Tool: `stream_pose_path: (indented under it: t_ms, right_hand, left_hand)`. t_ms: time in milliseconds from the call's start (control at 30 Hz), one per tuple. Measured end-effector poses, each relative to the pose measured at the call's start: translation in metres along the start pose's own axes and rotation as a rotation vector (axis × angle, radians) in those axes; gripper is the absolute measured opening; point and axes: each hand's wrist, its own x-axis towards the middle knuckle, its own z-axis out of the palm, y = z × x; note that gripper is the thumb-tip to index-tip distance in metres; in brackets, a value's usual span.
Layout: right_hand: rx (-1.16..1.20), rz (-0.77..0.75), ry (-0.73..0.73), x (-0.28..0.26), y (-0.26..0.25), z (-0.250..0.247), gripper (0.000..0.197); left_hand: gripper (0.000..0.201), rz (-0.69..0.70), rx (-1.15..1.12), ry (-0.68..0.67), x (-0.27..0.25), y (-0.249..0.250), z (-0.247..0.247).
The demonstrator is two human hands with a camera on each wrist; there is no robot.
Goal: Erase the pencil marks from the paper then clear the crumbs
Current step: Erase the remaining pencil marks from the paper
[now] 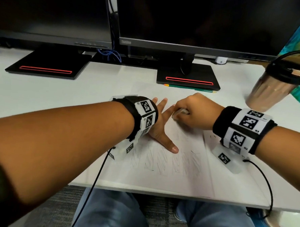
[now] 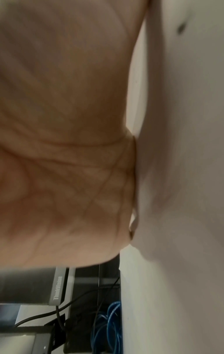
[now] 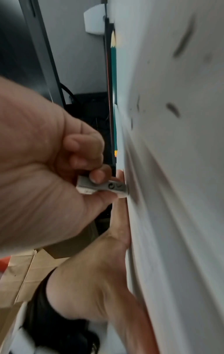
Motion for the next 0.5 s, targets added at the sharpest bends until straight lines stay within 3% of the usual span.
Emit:
stream_pose_path:
  t_ms: [100, 233, 367, 500]
  right_hand:
    - [0.124, -0.077, -0.115, -0.009, -0.012, 0.001, 0.006]
    - [0.034, 0.012, -0.001, -0.005, 0.000, -0.003, 0.009]
    - [0.123, -0.097, -0.114, -0.014, -0.013, 0.000, 0.007]
    - [0.071, -0.018, -0.014, -0.009, -0.005, -0.004, 0.008]
  left_hand:
    - [0.138, 0.003, 0.018, 0.003, 0.000, 0.001, -0.001]
    - [0.143, -0.015, 0.017, 0.010, 0.001, 0.001, -0.001]
    - [0.142, -0.007, 0.012, 0.009, 0.003, 0.001, 0.000]
    - [0.142, -0.018, 0.009, 0.002, 0.002, 0.000, -0.001]
